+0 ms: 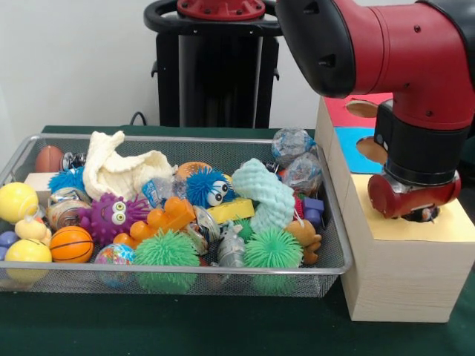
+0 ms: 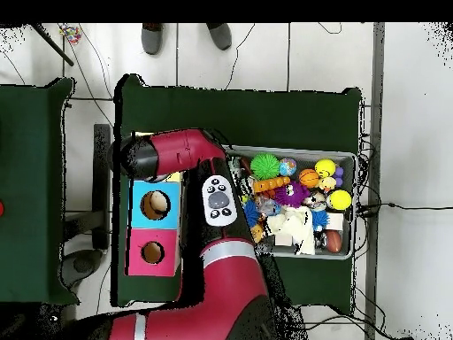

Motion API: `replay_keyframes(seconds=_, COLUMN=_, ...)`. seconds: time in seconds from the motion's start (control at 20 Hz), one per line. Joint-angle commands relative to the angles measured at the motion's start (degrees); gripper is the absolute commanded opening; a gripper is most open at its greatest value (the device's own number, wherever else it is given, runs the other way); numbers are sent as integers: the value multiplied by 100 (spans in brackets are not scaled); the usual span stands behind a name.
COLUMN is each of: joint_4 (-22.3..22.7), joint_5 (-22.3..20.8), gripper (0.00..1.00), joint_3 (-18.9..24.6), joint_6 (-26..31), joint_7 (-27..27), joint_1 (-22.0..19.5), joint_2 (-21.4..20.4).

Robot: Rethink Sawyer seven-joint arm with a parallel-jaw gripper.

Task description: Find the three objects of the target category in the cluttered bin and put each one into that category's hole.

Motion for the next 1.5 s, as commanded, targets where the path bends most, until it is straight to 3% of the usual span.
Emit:
replay_keyframes(seconds=0.05, joint_4=1199, joint_5=-547, gripper=0, joint_3=112, joint_6=99, joint_7=-319, joint_1=-184, joint_2=48)
replay_keyframes(seconds=0.25, joint_4=1419, joint_5=-481, gripper=0, joint_3=260, joint_6=28, joint_7=-398, joint_1=-253, joint_2=-281)
replay_keyframes(seconds=0.75, joint_4=1594, joint_5=-315, gripper=0, joint_3=329, joint_6=537, joint_7=-406, joint_1=-187, joint_2=-807)
replay_keyframes(seconds=1.5, joint_4=1370, joint_5=-209, gripper=0, joint_3=444, joint_6=1082, joint_7=-595, joint_1=-243, joint_2=-1039)
